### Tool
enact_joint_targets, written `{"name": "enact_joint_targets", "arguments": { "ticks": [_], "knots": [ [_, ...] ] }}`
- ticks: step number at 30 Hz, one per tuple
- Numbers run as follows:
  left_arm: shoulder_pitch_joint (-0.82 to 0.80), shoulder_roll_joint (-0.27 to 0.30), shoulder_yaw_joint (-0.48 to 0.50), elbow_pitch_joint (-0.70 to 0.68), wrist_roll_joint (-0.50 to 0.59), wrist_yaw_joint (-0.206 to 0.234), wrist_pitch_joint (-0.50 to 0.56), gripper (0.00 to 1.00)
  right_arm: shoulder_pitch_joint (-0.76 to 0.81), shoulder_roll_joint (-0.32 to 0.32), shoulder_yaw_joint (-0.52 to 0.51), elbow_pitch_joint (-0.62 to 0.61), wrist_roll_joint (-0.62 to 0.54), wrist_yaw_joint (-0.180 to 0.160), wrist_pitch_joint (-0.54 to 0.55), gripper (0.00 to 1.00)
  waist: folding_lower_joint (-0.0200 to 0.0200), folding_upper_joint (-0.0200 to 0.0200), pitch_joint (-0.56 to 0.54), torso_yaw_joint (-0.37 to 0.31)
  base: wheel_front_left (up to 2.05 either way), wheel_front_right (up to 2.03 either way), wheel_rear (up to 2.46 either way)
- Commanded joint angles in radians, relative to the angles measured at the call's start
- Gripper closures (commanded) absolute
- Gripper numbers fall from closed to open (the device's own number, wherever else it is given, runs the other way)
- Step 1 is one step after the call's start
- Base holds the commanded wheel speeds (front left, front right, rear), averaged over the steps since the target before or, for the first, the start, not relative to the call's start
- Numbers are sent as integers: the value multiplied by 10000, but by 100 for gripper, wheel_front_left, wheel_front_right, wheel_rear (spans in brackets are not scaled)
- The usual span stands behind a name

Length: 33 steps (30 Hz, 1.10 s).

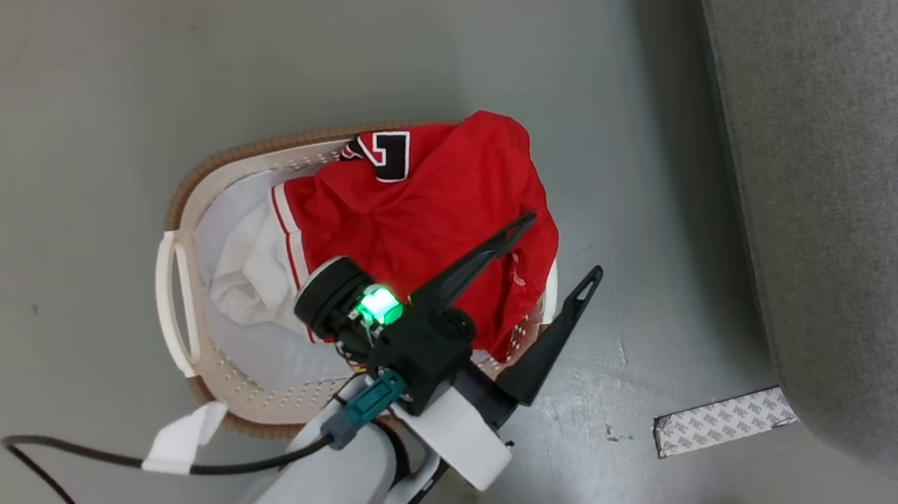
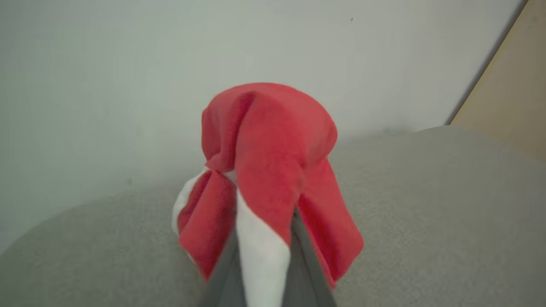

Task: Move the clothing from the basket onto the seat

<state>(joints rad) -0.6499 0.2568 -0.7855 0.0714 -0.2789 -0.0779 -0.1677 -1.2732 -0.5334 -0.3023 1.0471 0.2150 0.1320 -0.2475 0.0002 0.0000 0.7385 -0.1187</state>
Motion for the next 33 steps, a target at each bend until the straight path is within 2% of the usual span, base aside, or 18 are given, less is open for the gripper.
{"name": "enact_joint_targets", "arguments": {
  "ticks": [1,8,9,10,11,16,21,27,33],
  "knots": [
    [168,139,41,-89,-37,58,47,0,75,199,-282,497,-345,-23,-90,100,-2,0,26,2,0,0,0],
    [523,450,134,-270,-245,256,154,0,274,769,-874,1282,-996,-24,-183,100,-2,0,-278,-196,0,0,0],
    [568,479,137,-283,-255,275,153,0,297,811,-906,1256,-1094,-25,-171,93,-2,0,-346,-234,0,0,0],
    [601,505,148,-291,-260,295,143,0,340,850,-907,1139,-1188,-25,-179,54,-2,0,-422,-271,0,0,0],
    [627,524,164,-290,-295,313,115,0,410,925,-906,1001,-1257,-25,-181,0,-2,0,-504,-305,0,0,0],
    [782,534,238,-200,-416,375,-79,0,949,1231,-742,470,-1535,-25,-178,0,-2,0,-975,-424,0,0,0],
    [1120,543,435,56,-735,492,-399,0,1973,1543,-431,-576,-1679,-25,-180,0,-2,0,-1777,-520,0,0,0],
    [2081,562,905,399,-1216,778,-833,0,3781,2061,167,-2369,-1375,-25,-169,0,-2,0,-3254,-534,0,0,0],
    [3466,421,1783,302,-1671,1100,-972,0,5842,2435,731,-4094,-1083,-24,-169,0,-2,0,-4845,-270,0,0,0]
  ]
}}
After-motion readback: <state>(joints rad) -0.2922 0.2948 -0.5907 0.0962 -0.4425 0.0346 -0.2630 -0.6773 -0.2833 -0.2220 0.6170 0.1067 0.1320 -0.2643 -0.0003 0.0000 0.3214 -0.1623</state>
